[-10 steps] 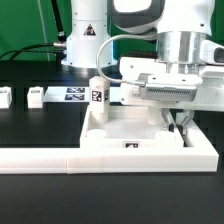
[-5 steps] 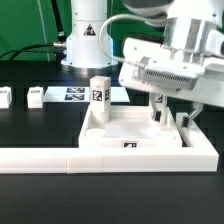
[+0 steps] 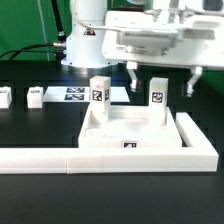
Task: Assemble square table
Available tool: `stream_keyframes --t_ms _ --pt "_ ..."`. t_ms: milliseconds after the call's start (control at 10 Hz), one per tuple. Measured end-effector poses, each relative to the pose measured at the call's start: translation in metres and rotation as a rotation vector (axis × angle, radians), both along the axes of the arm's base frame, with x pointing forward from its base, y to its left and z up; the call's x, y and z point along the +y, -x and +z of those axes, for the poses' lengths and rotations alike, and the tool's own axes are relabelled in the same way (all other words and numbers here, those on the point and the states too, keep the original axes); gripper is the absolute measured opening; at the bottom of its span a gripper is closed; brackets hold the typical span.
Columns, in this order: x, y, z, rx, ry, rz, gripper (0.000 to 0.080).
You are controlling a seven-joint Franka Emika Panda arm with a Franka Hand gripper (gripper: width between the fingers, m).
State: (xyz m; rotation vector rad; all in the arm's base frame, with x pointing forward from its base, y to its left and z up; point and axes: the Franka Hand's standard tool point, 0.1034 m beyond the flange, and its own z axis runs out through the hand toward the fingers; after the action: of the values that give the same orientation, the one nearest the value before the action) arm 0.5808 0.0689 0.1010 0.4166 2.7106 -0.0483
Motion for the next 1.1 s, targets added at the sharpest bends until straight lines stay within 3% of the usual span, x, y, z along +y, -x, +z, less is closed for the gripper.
stream_keyframes --t_ms 200,500,700,1100 --pt "-0.032 0.009 0.012 -0.021 -0.017 0.005 0.0649" --pt "-0.083 0.017 0.014 -0.008 0.004 -0.032 0.0649" --pt "-0.08 0.018 0.012 -0.01 -0.016 -0.072 0.0649" --pt "-0.083 0.018 0.01 -0.038 -0.13 -0.334 0.0649"
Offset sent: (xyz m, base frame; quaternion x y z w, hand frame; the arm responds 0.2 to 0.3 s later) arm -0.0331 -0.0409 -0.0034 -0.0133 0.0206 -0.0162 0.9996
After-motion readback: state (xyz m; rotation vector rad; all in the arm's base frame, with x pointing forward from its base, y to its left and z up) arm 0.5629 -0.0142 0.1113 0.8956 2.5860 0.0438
